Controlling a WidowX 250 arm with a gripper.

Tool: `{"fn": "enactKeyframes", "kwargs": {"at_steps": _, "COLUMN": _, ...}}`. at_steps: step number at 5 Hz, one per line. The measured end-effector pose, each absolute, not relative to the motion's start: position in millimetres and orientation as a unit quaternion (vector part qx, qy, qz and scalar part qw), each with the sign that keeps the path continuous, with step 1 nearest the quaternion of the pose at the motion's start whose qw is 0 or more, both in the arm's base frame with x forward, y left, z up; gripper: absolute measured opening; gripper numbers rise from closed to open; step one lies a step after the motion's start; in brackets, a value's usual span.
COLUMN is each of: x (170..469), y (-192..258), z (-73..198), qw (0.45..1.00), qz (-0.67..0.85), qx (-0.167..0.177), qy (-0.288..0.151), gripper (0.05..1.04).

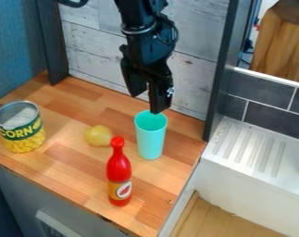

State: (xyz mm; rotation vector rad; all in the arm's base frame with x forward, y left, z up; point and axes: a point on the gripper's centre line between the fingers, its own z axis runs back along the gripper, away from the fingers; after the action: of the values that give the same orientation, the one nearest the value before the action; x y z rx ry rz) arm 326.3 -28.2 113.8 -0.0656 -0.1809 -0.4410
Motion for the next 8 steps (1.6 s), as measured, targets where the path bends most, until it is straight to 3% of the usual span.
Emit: {"fn": "enactKeyframes", "kwargs": {"at_steps": 8, "x": 327.2, "y": -34.7, "z": 77.3, "qw": 0.968, "qz": -0.242, "qx": -0.066, "qy": -0.009, "gripper": 1.001}}
